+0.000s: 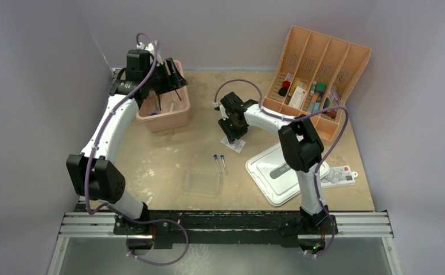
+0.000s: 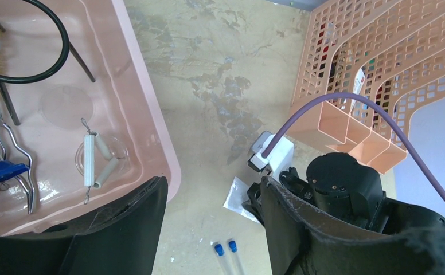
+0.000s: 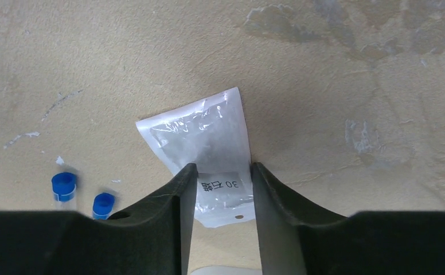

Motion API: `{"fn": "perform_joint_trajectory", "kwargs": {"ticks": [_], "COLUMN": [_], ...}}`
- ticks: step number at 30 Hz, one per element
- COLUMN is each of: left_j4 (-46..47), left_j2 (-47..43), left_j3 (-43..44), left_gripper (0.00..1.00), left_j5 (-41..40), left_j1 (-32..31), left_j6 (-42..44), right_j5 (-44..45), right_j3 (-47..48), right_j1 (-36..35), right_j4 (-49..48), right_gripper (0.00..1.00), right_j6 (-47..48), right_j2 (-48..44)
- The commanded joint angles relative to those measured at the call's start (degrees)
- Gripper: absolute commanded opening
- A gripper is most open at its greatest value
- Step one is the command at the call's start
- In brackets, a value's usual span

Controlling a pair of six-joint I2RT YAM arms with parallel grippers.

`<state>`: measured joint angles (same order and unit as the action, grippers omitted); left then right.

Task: Organize the chemistry lab equipment

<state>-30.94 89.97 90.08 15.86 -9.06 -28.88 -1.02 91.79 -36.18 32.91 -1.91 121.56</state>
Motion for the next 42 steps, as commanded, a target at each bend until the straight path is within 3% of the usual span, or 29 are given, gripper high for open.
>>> {"fn": "perform_joint_trajectory", "kwargs": {"ticks": [1,12,18,29,42], "left_j4": [1.7,6.4,11.9,15.6,30.3], "left_j2": [-1.6,-2.0,-2.6,-2.4,-5.5], "left_j3": [-0.5,-5.5,-10.3,-13.6,-21.9], "left_gripper": [0.60,0.59,0.58,0.58,0.57], "left_j5": [0.4,2.3,3.9,3.7,1.1], "left_j1": [-0.1,-2.3,-4.3,-7.2,-9.1], "left_j6": [0.9,-3.4,-7.1,-9.9,-21.9], "right_j5": [-1.2,-0.4,-2.8,-4.5,-11.2], "right_j3": [-1.2,-4.0,-6.0,-9.9,-8.2], "right_j1": [0.1,2.3,4.6,7.0,11.0], "right_j4": [0.8,-6.5,-10.8,-17.5,-27.0], "right_gripper": [0.39,0.25,0.12,0.00,0.00], "right_j6": [-3.1,-9.9,-13.8,-18.1,-28.4], "right_j2": [0.9,-4.2,-6.0,-11.6,-21.8]}}
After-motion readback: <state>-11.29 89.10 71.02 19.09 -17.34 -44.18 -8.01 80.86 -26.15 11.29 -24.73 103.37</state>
